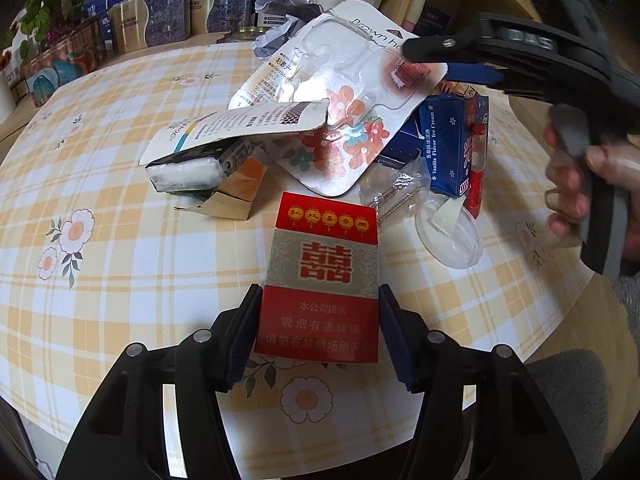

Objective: Collect trash
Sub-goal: 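Lift the cigarette box with the left tool while the right tool grasps the clear blister pack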

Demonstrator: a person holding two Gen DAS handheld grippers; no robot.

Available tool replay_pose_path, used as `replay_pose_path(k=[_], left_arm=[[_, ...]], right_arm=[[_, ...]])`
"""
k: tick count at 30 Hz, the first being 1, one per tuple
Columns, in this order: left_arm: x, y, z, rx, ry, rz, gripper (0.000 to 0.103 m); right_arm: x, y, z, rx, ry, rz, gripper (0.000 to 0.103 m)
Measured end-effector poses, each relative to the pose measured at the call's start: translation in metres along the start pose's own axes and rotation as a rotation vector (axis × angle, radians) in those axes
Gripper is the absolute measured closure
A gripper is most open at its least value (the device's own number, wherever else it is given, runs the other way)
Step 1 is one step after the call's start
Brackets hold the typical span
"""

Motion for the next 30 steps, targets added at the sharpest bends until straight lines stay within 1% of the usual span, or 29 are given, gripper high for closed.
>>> replay_pose_path(k=[2,5,6,7,9,10,11,13,16,19,23,27,30], left_arm=[[-0.001,-0.002,0.001,0.002,-0.001,0.003,0.047],[-0.002,-0.003,0.001,0.0,-0.006,0.001,0.047],[-0.002,-0.003,0.001,-0.001,-0.008,0.0,0.047],[-0.002,-0.003,0.002,-0.004,-0.01,0.0,0.047],[-0.003,-0.003,0.003,-0.009,-0.014,0.004,0.047],[-0.003,-0.002,0.004,-0.011,-0.018,0.008,0.047],[-0.003,-0.002,0.004,-0.015,-0.021,0.011,0.047],[-0.003,-0.001,0.005,-0.025,-0.023,0.019,0.047],[-0.002,-0.001,0.007,-0.046,-0.015,0.03,0.048],[0.001,-0.003,0.014,-0.05,-0.029,0.019,0.048],[0.004,-0.01,0.026,-0.06,-0.052,0.004,0.048],[0.007,-0.015,0.042,-0.07,-0.078,-0.001,0.048],[0.009,-0.016,0.057,-0.064,-0.104,-0.004,0.048]], right_arm=[[0.0,-0.001,-0.012,-0.008,0.035,-0.017,0.032],[0.0,0.001,-0.017,0.002,0.043,-0.031,0.034],[0.001,0.002,-0.015,0.007,0.034,-0.029,0.045],[0.002,0.005,-0.012,0.015,0.021,-0.024,0.062],[0.006,0.008,-0.001,0.061,-0.001,-0.043,0.081],[0.008,0.008,0.004,0.086,-0.014,-0.057,0.086],[0.012,0.011,0.013,0.123,-0.047,-0.067,0.088],[0.018,0.017,0.026,0.156,-0.091,-0.066,0.094],[0.03,0.028,0.05,0.161,-0.169,-0.046,0.097],[0.047,0.037,0.079,0.126,-0.263,-0.025,0.098],[0.061,0.039,0.115,0.051,-0.354,0.008,0.098],[0.062,0.035,0.134,0.025,-0.364,0.013,0.098],[0.053,0.031,0.147,0.002,-0.363,0.01,0.098]])
Point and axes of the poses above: each gripper's, at about its wrist camera, not at the fingertips, and z roughly against the way its jaws point, y to its left, x to its top, the point moved 5 cm from there along -z, roughly the way its jaws point, and after that the axes turned 3 degrees about y, right-handed, at the moved point
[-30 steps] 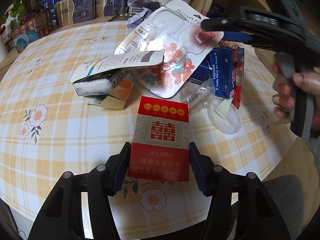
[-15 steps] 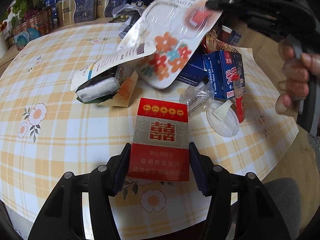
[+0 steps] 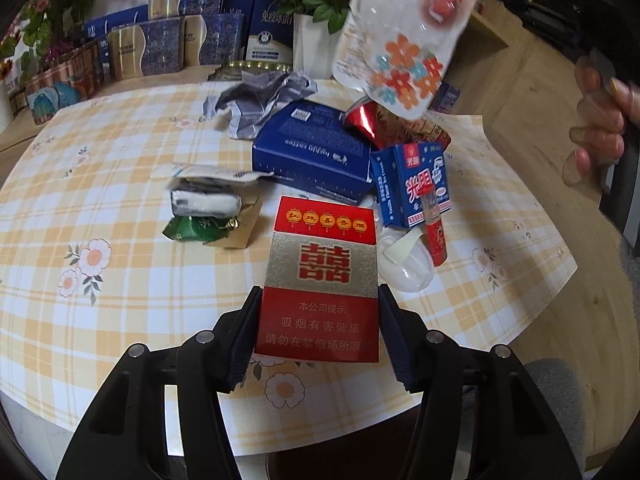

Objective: Collect trash
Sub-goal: 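Lift the cigarette box with the left tool while the right tool grasps the clear blister pack, then carry the blister pack in the right tool over the brown bin and release it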

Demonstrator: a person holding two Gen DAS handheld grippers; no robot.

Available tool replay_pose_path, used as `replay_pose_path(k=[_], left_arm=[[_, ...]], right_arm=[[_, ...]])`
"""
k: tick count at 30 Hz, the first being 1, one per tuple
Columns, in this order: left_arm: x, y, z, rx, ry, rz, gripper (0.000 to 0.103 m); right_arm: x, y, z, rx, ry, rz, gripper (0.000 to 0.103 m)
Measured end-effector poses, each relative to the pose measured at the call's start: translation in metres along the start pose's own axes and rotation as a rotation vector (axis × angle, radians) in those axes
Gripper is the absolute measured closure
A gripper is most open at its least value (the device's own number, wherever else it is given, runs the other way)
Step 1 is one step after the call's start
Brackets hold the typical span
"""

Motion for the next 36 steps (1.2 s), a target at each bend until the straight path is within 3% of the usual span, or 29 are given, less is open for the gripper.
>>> replay_pose_path(k=[8,19,28,36], left_arm=[[-0.002,0.004,0.053,0.051,-0.082,-0.011,0.048],[-0.033,0.005,0.118,0.09,-0.151,-0.002,0.048],[-0.062,0.001,0.146,0.098,-0.171,-0.005,0.048],[-0.07,0.0,0.152,0.093,-0.177,0.005,0.048]], right_arm=[[-0.023,0.004,0.053,-0.029,0.004,-0.016,0.098],[-0.062,0.035,0.13,-0.01,0.002,-0.011,0.098],[-0.119,0.059,0.175,0.032,0.042,-0.017,0.098],[-0.184,0.066,0.176,0.057,0.144,-0.057,0.098]])
Point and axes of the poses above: each gripper's, at about its wrist camera, not at the fingertips, and z roughly against the way its jaws point, y to its left, x to its top, the point moved 5 cm from there along -z, roughly the way its jaws point, and after that the axes turned 3 degrees about y, right-handed, at the moved point
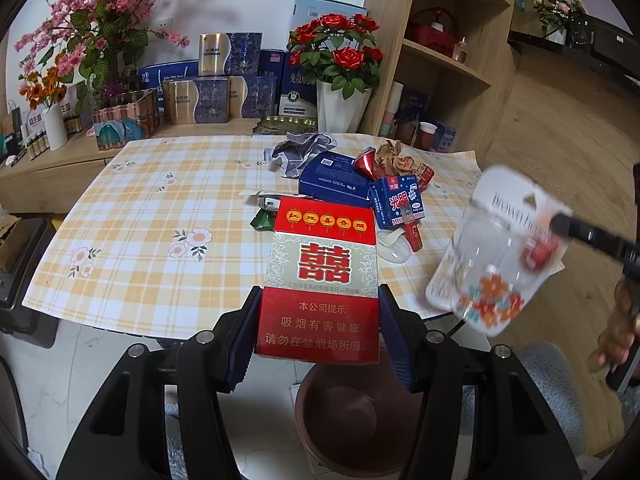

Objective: Collect trash
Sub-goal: 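Carry the blister pack in the right tool over the brown bin and release it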

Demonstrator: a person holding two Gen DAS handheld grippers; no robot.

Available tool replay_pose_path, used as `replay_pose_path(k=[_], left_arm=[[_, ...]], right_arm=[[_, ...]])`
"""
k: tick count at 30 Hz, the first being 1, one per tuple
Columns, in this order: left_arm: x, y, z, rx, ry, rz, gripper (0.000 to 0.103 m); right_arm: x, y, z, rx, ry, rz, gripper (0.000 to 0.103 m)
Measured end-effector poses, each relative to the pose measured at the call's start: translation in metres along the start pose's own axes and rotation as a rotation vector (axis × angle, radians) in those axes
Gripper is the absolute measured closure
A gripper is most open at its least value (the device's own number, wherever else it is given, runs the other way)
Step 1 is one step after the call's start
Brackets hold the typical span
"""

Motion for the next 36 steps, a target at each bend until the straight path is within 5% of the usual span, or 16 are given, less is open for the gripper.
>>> replay_pose_path(k=[12,26,29,36], left_arm=[[-0.016,0.004,-0.009,0.011,0.042,0.004,0.048],[-0.033,0.0,-0.025,-0.023,0.089,-0.015,0.048],[-0.037,-0.007,-0.028,-0.046,0.096,-0.05,0.048],[-0.049,-0.016,-0.037,-0.107,0.09,-0.094,0.047]], right_arm=[[-0.094,-0.01,-0.075,0.008,0.236,-0.065,0.098],[-0.151,-0.038,-0.144,-0.115,0.447,-0.133,0.097],[-0.148,-0.039,-0.142,-0.116,0.432,-0.126,0.079],[-0.126,-0.041,-0.123,-0.069,0.309,-0.089,0.018]])
Point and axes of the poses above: each gripper's, at about its wrist camera, not at the fingertips, and z roughly against the way its jaws point, y to its left, x to its top, the point moved 5 cm from there along -z, roughly the way its jaws point, and after that the axes turned 3 degrees about y, right-handed, at the moved point
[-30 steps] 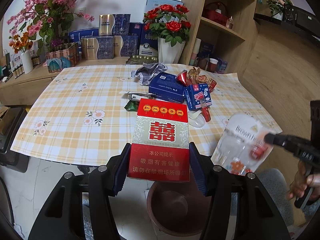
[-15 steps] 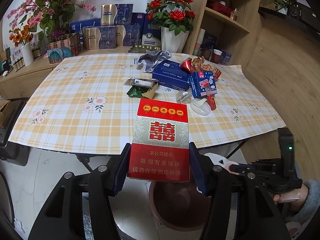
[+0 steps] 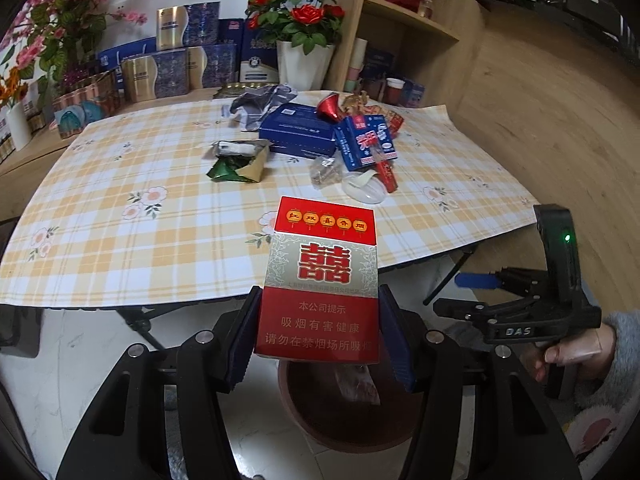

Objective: Collect trash
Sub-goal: 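Carry the blister pack in the right tool over the brown bin and release it, then lower the cigarette box over the bin and open the left tool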

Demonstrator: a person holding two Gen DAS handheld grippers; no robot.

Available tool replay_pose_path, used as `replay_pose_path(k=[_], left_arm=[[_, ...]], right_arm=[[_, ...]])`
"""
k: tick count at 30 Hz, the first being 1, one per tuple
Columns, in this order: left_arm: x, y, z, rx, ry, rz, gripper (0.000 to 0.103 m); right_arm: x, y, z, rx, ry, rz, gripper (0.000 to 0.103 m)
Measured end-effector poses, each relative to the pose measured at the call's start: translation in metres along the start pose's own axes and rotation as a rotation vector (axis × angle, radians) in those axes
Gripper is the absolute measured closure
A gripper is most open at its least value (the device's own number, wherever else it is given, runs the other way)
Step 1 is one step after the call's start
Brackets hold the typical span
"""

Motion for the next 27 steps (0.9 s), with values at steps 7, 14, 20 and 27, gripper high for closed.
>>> replay_pose_path(k=[7,14,20,27], left_arm=[[-0.019,-0.01,-0.026,-0.048,0.052,-0.077,0.047],[-0.045,-0.032,-0.065,-0.087,0.144,-0.169,0.047],[-0.061,-0.035,-0.1,-0.082,0.259,-0.178,0.047],[-0.067,-0.028,-0.114,-0.072,0.304,-0.138,0.047]], right_arm=[[0.01,-0.013,0.03,0.052,-0.118,0.031,0.006],[0.003,-0.026,0.033,-0.012,-0.21,-0.042,0.006],[0.003,-0.032,0.027,-0.034,-0.202,-0.069,0.006],[0.002,-0.045,0.028,-0.031,-0.214,-0.131,0.006]])
Point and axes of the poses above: each gripper's, at about its wrist camera, not at the fingertips, and z roughly against the way its jaws point, y to its left, x to its top, the point moved 5 cm from there along -z, roughly the way its jaws point, and after that the axes turned 3 degrees about y, right-handed, at the moved point
